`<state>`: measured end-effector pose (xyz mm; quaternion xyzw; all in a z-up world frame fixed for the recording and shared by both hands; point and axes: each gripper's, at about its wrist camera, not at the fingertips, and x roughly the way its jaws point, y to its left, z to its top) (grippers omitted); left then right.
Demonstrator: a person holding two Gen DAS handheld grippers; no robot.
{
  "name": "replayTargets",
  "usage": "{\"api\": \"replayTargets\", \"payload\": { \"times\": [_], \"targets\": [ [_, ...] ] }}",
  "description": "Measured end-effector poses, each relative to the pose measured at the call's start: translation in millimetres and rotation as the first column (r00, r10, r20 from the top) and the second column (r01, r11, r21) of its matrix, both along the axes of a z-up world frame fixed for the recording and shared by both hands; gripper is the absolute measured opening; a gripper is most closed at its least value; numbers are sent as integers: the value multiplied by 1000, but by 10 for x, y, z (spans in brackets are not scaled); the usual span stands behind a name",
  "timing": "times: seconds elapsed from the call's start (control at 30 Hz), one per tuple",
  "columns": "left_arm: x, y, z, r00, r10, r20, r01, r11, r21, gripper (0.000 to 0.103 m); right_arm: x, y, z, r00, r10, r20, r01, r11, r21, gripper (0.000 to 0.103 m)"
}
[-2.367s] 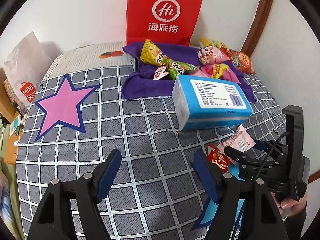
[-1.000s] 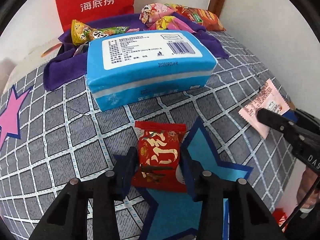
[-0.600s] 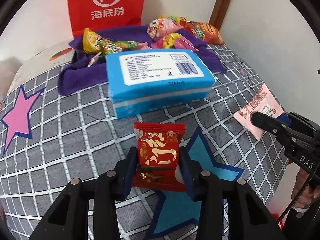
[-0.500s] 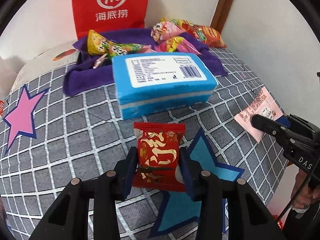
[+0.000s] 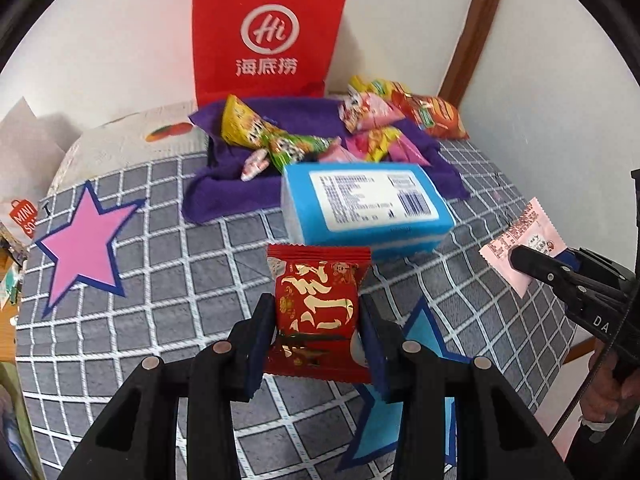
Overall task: Organize snacks
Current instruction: 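Carry the red candy bag and pink candy up over the purple towel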
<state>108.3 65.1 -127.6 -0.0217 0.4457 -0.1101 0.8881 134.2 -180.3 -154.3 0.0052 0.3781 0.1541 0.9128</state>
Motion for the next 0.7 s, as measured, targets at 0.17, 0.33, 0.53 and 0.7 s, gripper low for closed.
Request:
{"api": "replayTargets", "payload": {
  "times": [0.17, 0.33, 0.53, 0.7],
  "targets": [
    [73, 104, 97, 1000, 17, 15, -17, 1000, -10, 39, 58, 69, 132, 1000, 10, 28, -10, 1000, -8, 32],
    [169, 188, 219, 999, 33, 37, -33, 999, -9, 39, 164, 121, 240, 999, 17, 48, -16, 1000, -14, 32],
    [351, 251, 411, 997, 49, 65, -49, 999, -3, 39, 331, 184, 414, 997, 19, 73, -18, 1000, -11, 32],
    [532, 241, 563, 994, 49, 94, -50, 999, 10, 39, 508, 254, 559, 996, 21, 92, -21, 1000, -9, 32]
  ]
}}
